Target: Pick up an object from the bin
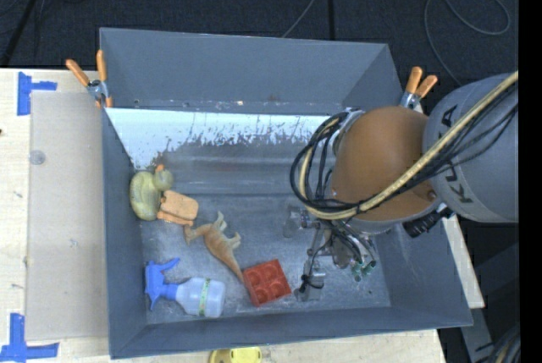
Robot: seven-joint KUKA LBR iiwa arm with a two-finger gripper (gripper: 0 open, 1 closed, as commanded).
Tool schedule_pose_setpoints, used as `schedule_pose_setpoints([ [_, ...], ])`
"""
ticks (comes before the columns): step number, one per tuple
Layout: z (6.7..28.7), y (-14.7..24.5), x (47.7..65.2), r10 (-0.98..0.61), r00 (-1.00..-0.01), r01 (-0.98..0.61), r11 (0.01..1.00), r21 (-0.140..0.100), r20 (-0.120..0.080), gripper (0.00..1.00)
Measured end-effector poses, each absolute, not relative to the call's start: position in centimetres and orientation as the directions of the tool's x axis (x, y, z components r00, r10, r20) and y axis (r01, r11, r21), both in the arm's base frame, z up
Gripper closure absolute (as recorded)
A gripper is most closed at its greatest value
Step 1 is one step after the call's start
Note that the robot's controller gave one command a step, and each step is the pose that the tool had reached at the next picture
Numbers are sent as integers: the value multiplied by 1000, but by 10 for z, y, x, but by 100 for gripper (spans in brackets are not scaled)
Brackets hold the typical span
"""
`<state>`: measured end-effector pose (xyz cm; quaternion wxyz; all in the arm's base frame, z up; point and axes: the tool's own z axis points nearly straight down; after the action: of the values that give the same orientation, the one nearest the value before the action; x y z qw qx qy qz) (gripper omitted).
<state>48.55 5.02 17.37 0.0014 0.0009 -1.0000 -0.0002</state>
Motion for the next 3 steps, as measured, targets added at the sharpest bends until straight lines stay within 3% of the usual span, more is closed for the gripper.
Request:
schedule_pose_setpoints([
  [1, 140, 66, 483, -40, -999, -40, 999, 0, -4, 0],
  [2, 74, 114, 478, -359, -933, -359, 933, -4, -28, 100],
  [3, 74, 114, 478, -359, -933, -359, 933, -4, -28, 100],
])
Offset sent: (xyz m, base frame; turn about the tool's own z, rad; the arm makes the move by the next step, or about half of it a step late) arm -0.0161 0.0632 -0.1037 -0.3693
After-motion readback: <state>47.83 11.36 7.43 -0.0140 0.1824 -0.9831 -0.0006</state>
